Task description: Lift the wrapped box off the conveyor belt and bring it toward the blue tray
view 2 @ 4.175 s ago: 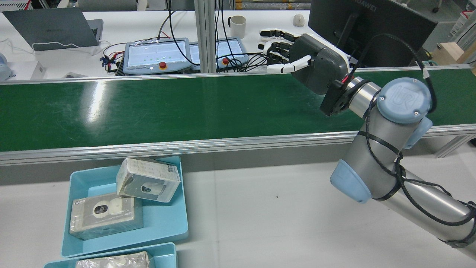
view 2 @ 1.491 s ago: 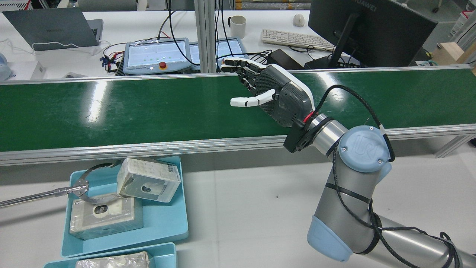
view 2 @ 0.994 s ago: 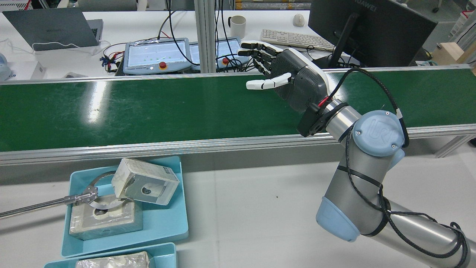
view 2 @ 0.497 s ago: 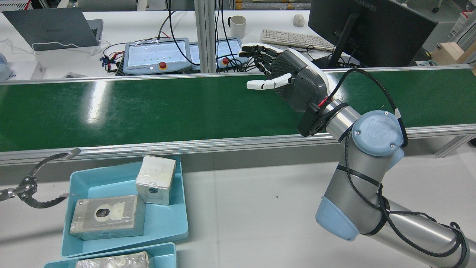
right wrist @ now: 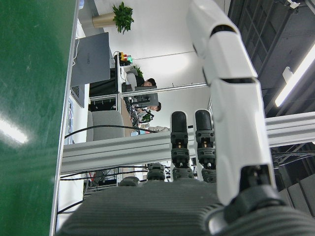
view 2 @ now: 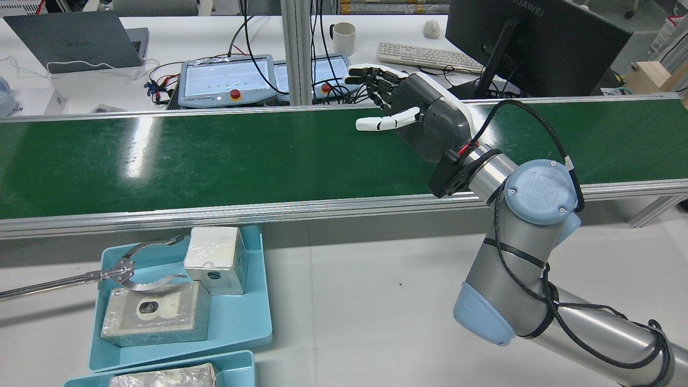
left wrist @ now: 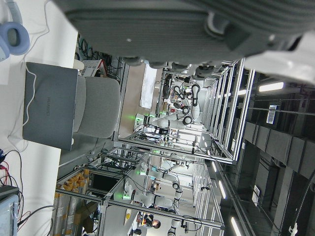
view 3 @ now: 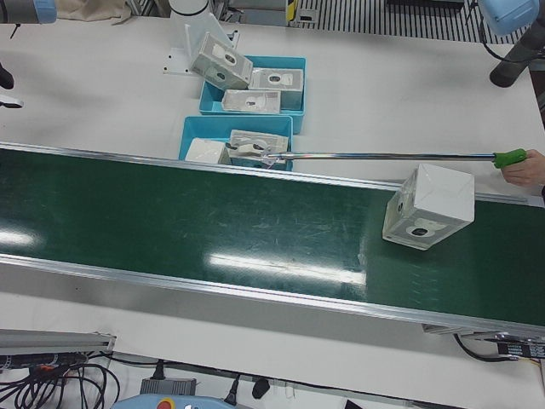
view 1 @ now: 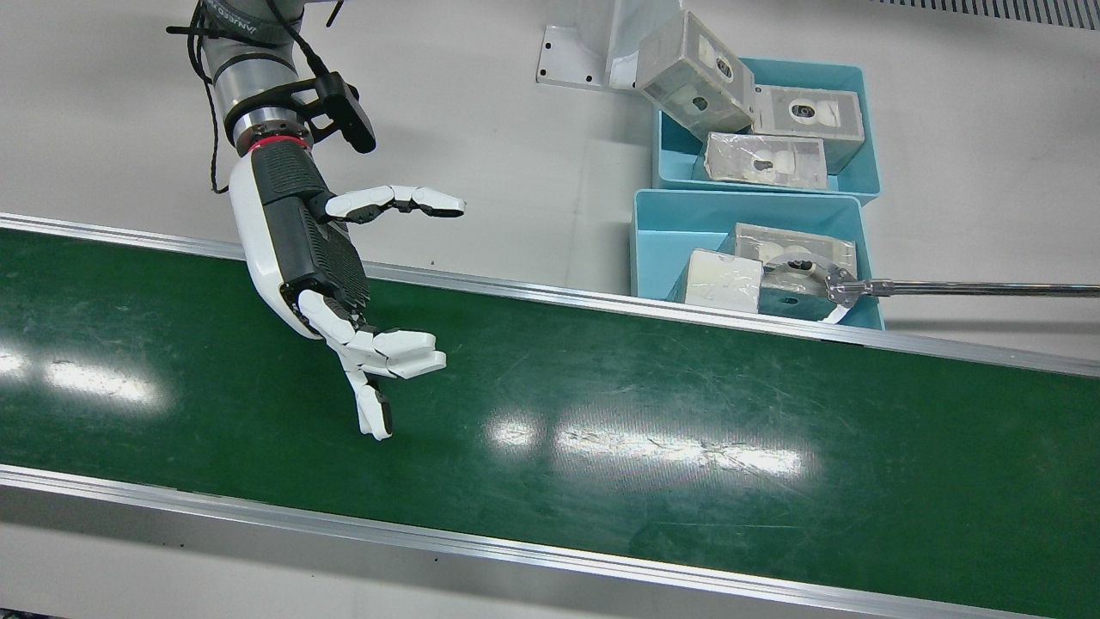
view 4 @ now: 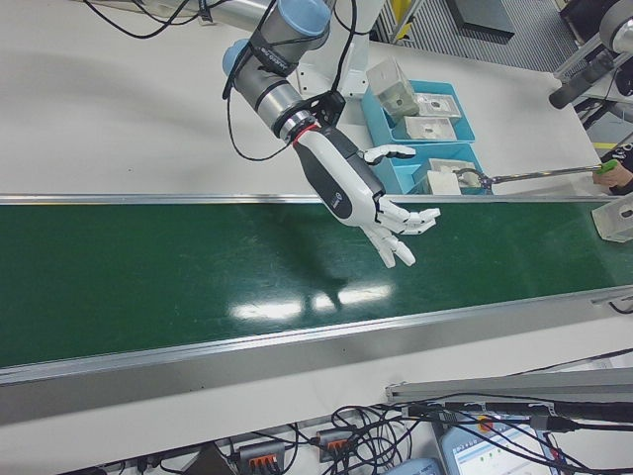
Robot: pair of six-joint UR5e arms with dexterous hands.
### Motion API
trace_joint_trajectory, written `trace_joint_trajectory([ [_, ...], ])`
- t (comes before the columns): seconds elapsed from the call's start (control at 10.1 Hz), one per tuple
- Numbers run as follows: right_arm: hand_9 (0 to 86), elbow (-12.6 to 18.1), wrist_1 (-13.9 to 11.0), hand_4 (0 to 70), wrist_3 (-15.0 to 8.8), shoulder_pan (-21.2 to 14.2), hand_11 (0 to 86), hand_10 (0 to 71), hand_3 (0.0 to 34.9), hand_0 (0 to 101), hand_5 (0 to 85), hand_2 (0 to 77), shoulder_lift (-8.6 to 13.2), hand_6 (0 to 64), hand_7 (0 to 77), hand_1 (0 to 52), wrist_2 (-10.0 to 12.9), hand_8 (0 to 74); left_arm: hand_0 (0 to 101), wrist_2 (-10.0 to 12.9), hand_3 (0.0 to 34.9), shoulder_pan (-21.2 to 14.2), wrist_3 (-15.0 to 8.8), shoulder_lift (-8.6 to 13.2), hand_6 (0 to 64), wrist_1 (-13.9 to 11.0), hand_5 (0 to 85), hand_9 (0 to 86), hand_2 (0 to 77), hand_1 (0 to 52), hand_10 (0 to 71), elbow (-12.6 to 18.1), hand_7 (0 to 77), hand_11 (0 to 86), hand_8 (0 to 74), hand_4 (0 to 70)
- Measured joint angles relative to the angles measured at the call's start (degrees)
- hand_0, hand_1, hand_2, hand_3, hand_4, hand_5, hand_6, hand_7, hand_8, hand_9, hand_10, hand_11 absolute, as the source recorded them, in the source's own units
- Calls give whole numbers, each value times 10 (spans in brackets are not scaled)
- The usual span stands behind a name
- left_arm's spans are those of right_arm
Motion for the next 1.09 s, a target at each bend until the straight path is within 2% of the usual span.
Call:
trace_joint_trajectory([
  [0.4, 65, 1, 0, 218, 1, 0, 11, 0, 30, 526, 245, 191, 0, 109, 278, 207, 0, 22, 0, 0, 0, 0, 0, 0, 0, 0, 11, 0, 5, 0, 5, 0, 5, 0, 5, 0],
  [0.5, 71, 1, 0, 218, 2, 0, 11, 0, 31, 526, 245, 191, 0, 109, 278, 207, 0, 0, 0, 0, 0, 0, 0, 0, 0, 0, 11, 0, 11, 0, 5, 0, 5, 0, 5, 0],
  [0.89, 71, 3, 0, 218, 4, 0, 16, 0, 30, 526, 245, 191, 1, 109, 278, 207, -1, 11, 0, 0, 0, 0, 0, 0, 0, 0, 5, 0, 11, 0, 5, 0, 5, 0, 5, 0],
  [0.99, 71, 4, 0, 218, 4, -1, 11, 0, 30, 543, 245, 218, 2, 109, 278, 245, -1, 11, 0, 0, 0, 0, 0, 0, 0, 0, 11, 0, 11, 0, 5, 0, 5, 0, 5, 0],
  [1.09, 71, 4, 0, 218, 4, -1, 11, 0, 30, 543, 245, 218, 2, 109, 278, 245, -1, 11, 0, 0, 0, 0, 0, 0, 0, 0, 11, 0, 11, 0, 0, 0, 5, 0, 5, 0],
])
